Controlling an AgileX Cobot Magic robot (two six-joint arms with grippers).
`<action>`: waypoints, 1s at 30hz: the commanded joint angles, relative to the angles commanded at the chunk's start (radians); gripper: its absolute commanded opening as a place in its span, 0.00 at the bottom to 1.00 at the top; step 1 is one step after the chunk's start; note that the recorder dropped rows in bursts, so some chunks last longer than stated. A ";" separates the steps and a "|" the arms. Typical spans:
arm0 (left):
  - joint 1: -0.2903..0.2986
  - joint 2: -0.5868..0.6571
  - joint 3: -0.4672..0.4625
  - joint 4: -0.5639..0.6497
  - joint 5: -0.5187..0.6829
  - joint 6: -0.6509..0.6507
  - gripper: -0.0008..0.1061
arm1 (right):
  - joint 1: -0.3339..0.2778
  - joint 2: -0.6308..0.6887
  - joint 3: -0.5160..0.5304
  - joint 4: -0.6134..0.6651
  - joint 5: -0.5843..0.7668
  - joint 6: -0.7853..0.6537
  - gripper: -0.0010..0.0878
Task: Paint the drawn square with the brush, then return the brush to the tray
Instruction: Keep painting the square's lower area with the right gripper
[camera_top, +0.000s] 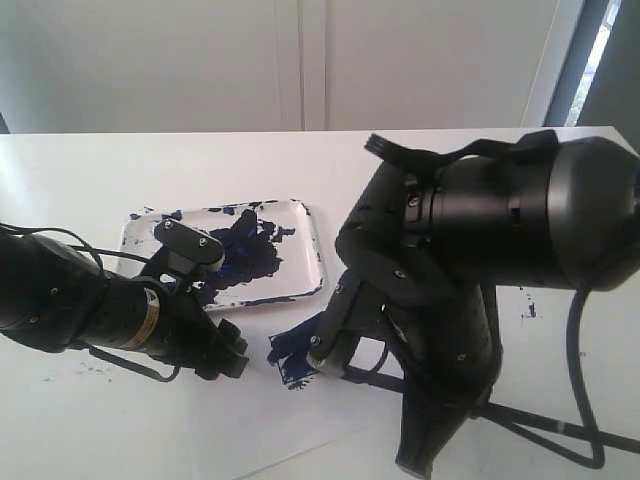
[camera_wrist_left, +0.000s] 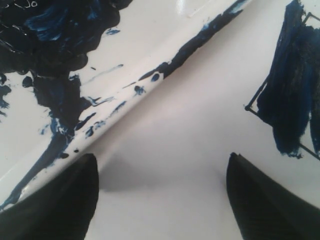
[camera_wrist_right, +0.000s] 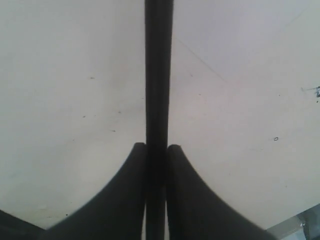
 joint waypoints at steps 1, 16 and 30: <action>0.000 0.000 0.000 0.000 0.000 0.000 0.71 | 0.000 0.000 0.002 -0.002 0.000 0.000 0.01; 0.000 0.000 0.000 0.000 0.000 0.000 0.71 | -0.002 0.000 0.070 -0.093 0.000 0.032 0.01; 0.000 0.000 0.000 0.000 0.000 0.000 0.71 | -0.002 0.004 0.070 -0.125 0.000 0.084 0.01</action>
